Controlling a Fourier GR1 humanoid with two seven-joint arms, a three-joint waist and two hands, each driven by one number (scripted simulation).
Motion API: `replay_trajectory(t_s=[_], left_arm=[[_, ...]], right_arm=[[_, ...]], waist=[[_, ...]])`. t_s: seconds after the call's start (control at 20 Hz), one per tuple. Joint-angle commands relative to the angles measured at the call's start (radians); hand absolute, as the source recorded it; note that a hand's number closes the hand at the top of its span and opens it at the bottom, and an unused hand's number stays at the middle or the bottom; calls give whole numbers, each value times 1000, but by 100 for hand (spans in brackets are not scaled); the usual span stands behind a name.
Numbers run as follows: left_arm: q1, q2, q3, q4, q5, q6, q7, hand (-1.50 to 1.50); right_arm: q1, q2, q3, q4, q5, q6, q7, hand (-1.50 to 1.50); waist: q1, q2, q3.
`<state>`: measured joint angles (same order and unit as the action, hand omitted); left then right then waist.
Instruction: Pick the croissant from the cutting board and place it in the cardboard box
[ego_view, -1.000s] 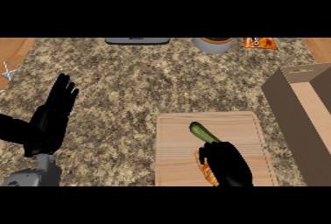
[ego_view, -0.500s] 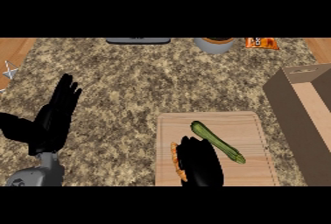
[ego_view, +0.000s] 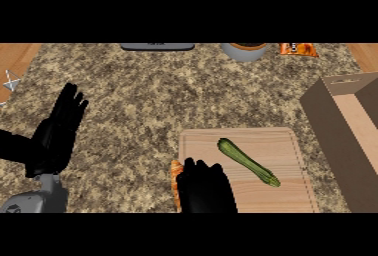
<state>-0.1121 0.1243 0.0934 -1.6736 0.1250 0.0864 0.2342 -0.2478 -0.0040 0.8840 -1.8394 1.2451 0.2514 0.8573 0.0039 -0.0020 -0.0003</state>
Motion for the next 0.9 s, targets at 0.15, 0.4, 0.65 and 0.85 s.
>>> replay_trajectory(t_s=[0.15,0.4,0.65,0.85], left_arm=[[-9,-12,-18,-1,-13,10,17,0],[8,5,17,24,7,-11,-18,0],[20,-3,2,20,2,-20,-34,0],[-10,-23,0,109,-23,-10,-94,0]], right_arm=[[-68,4,-18,-190,67,-120,209,150],[-113,4,-122,-289,173,-58,281,150],[-189,3,-362,-357,112,85,251,150],[-89,-67,-500,-428,44,77,152,150]], waist=[[-7,-2,0],[-13,-2,0],[-8,1,-1],[-18,4,0]])
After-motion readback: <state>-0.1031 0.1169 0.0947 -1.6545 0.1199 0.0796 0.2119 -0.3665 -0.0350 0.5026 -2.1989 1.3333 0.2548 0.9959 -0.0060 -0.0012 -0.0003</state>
